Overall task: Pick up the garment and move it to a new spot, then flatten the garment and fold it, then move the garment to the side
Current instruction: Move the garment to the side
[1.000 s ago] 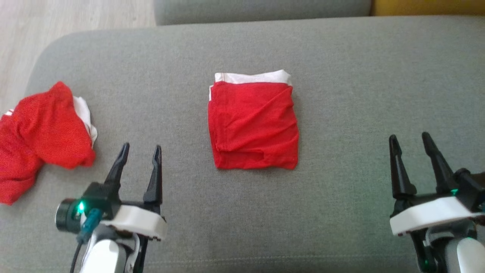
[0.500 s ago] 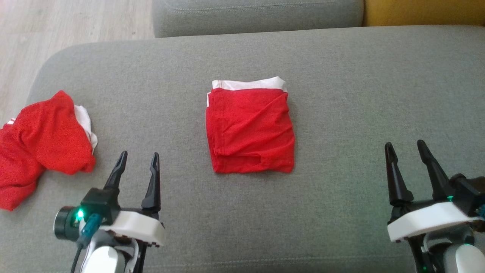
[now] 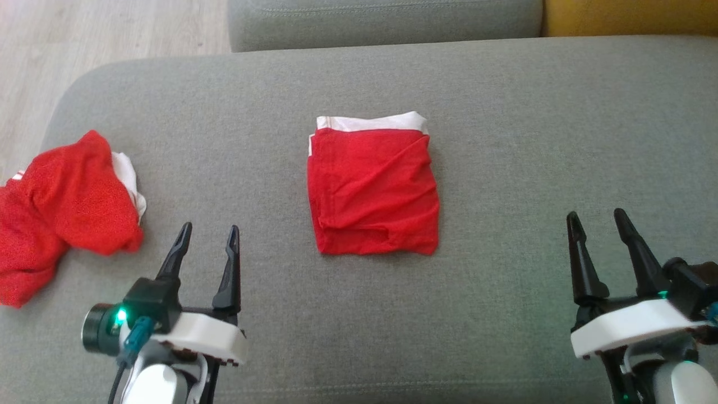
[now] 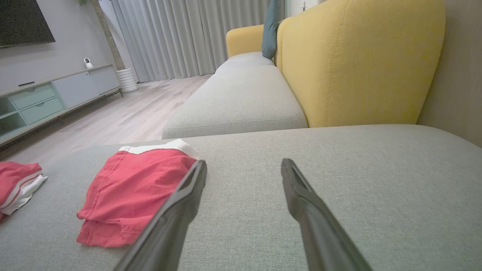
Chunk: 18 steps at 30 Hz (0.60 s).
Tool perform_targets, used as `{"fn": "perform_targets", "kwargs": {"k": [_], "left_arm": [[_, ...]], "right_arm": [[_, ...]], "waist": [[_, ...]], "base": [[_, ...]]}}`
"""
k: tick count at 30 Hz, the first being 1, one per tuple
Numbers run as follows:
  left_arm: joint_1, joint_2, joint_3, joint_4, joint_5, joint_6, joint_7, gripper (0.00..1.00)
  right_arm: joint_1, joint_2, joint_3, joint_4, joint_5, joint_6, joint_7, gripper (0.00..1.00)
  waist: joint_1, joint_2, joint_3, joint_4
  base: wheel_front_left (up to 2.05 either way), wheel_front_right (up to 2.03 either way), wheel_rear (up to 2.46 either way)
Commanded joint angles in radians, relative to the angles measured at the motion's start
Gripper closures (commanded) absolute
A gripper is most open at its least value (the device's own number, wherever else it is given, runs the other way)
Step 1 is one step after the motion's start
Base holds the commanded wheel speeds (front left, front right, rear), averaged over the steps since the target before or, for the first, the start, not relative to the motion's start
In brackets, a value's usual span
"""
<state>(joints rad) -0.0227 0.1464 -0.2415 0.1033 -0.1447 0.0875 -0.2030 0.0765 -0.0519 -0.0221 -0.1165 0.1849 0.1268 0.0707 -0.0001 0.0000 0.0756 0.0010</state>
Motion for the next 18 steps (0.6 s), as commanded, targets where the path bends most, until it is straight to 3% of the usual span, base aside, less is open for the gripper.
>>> {"fn": "perform_targets", "kwargs": {"k": [1,10,18], "left_arm": [[-0.047,0.017,0.031,-0.041,-0.002,0.000,-0.004,0.00],[-0.133,0.009,0.014,-0.053,0.000,-0.010,-0.014,0.00],[-0.222,-0.026,-0.011,-0.031,0.000,-0.023,-0.049,0.00]], "right_arm": [[-0.034,-0.008,0.023,-0.026,0.006,0.004,0.000,0.00],[-0.130,-0.022,0.057,0.068,0.029,0.004,0.003,0.00],[-0.314,-0.041,0.115,0.300,0.056,0.004,0.000,0.00]], "waist": [[0.0001,0.0000,0.011,0.009],[0.0001,0.0000,0.095,0.088],[0.0001,0.0000,0.173,0.210]], "base": [[0.00,0.00,0.00],[0.00,0.00,0.00],[0.00,0.00,0.00]]}}
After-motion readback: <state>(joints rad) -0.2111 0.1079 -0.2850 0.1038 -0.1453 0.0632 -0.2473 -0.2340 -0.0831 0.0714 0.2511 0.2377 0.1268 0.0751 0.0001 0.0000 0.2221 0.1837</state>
